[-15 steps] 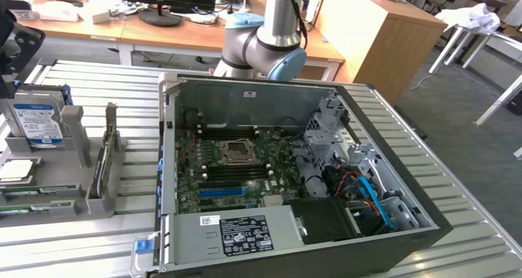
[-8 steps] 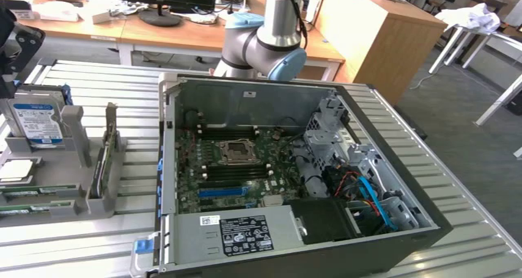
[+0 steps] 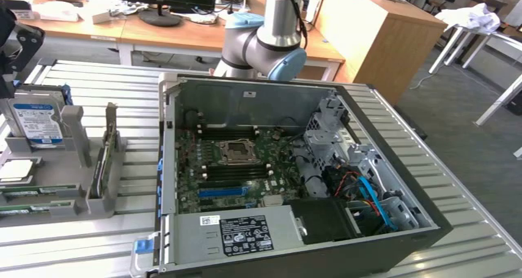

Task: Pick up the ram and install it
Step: 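Pick up the ram and move it above insertion slot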

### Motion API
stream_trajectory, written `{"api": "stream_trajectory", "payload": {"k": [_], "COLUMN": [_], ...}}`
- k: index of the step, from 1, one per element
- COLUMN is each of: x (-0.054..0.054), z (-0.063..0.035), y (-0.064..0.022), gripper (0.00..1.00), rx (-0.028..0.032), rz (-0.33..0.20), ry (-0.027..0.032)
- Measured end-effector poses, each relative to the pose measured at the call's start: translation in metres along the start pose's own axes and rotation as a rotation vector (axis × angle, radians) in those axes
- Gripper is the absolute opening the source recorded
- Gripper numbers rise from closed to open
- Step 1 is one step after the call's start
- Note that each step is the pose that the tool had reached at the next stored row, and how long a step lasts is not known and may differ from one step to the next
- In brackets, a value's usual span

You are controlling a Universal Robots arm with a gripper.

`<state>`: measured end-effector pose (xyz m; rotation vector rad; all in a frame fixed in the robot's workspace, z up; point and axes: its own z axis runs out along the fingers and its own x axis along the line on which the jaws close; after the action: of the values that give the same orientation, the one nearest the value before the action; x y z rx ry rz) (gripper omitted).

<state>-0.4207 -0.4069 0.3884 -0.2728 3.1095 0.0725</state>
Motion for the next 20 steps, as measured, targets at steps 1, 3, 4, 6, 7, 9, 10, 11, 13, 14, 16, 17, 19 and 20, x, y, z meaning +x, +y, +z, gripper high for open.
{"api": "stream_trajectory", "payload": {"k": [1,3,4,6,7,9,10,11,13,14,16,17,19,20], "x": [0.0,0.0,0.0,0.0,0.0,0.0,0.0,0.0,0.0,0.0,0.0,0.0,0.0,0.0], "z": [0.0,0.0,0.0,0.0,0.0,0.0,0.0,0.0,0.0,0.0,0.0,0.0,0.0,0.0], "y": [0.0,0.0,0.0,0.0,0.0,0.0,0.0,0.0,0.0,0.0,0.0,-0.0001,0.0,-0.0001], "gripper": [0.11,0.11,0.11,0.11,0.11,0.11,0.11,0.11,0.11,0.11,0.11,0.11,0.11,0.11], "rx": [-0.0002,-0.0007,-0.001,-0.0015,-0.0018,-0.0024,-0.0026,-0.0029,-0.0034,-0.0036,-0.0041,-0.0044,-0.0049,-0.0052], "rz": [-0.01,-0.032,-0.043,-0.067,-0.079,-0.104,-0.116,-0.127,-0.148,-0.158,-0.179,-0.191,-0.213,-0.225], "ry": [0.0005,0.0015,0.0019,0.003,0.0036,0.0046,0.0052,0.0057,0.0066,0.0071,0.008,0.0085,0.0095,0.01]}}
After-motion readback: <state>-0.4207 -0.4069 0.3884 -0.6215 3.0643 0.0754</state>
